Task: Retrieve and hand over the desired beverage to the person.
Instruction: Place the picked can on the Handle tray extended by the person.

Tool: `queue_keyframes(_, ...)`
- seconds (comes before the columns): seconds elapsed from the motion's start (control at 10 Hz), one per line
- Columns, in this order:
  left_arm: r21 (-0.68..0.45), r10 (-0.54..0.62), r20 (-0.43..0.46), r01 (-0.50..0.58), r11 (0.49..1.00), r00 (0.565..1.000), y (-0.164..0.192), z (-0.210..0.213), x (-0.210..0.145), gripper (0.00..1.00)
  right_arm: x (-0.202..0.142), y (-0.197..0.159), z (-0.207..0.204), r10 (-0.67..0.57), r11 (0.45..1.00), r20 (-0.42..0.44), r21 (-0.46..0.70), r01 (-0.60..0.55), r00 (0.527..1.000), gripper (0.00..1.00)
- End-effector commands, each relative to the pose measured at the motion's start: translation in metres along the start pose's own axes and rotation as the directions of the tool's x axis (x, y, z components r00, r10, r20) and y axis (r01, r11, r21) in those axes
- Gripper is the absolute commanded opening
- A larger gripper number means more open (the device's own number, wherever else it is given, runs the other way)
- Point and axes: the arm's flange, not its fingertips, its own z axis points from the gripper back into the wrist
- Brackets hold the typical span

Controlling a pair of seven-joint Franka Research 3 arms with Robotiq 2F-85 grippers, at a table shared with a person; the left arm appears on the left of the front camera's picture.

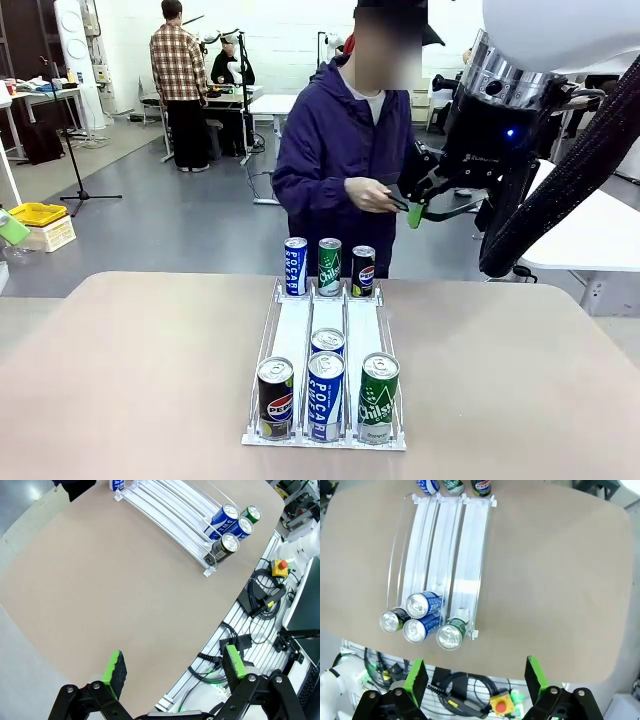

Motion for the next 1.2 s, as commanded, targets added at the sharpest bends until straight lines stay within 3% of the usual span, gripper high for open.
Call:
queue_keyframes(0.0, -0.009, -0.013, 0.003, 0.013, 1.000, 1.000, 0.0010, 0.0018, -0.0012, 1.00, 0.0038, -0.0002, 0.0016, 0.007, 1.000, -0.007, -0.007, -0.007, 1.000, 1.00)
queue_keyframes(1.1, -0.009, -0.013, 0.003, 0.013, 1.000, 1.000, 0.0010, 0.0018, -0.0012, 1.00, 0.0038, -0.0002, 0.0016, 0.007, 1.000, -0.007, -0.007, -0.007, 1.000, 1.00)
